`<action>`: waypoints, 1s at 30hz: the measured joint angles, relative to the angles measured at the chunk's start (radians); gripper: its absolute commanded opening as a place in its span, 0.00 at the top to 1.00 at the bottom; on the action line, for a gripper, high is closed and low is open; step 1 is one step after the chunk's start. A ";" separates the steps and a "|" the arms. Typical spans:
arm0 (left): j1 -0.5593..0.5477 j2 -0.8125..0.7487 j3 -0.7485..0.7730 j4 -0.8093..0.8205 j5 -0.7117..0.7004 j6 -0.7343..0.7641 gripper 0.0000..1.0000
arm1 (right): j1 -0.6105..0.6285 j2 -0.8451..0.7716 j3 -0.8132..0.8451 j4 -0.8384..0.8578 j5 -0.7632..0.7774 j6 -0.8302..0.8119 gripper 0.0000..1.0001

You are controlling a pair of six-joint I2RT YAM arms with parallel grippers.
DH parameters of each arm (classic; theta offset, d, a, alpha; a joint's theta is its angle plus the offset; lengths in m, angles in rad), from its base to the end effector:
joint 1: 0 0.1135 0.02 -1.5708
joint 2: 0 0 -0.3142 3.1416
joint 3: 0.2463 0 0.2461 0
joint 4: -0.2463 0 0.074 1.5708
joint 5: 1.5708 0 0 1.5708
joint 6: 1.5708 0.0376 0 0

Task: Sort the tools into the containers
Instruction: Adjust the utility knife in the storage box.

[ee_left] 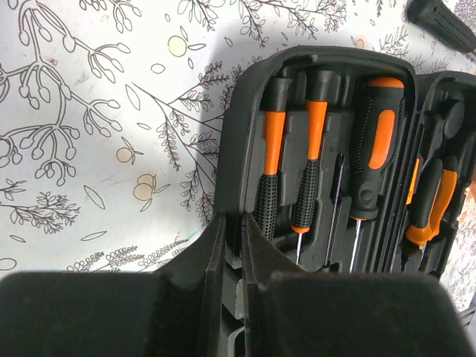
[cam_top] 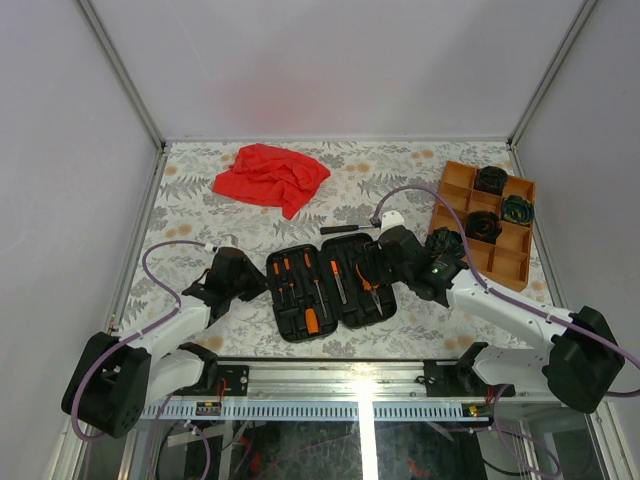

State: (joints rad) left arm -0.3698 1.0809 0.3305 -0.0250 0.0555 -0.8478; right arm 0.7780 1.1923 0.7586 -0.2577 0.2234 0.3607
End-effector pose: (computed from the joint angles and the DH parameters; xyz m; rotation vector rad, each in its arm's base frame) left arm 0.1552 -0.0624 0.1938 -0.5506 2.3801 -0.6425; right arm 0.1703 0.1562 0.2890 -0.3520 2.2393 0.3602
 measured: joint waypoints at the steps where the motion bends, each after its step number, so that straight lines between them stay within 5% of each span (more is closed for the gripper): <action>1: 0.000 0.000 0.000 0.000 0.000 0.000 1.00 | 0.000 0.003 0.002 0.000 -0.005 -0.002 0.38; 30: 0.000 0.006 0.011 -0.014 -0.002 0.007 1.00 | 0.000 0.011 0.003 0.000 -0.034 -0.012 0.39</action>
State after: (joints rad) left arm -0.3702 1.0874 0.3412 -0.0387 0.0540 -0.8406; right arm 0.7780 1.2037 0.7620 -0.2577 0.1890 0.3489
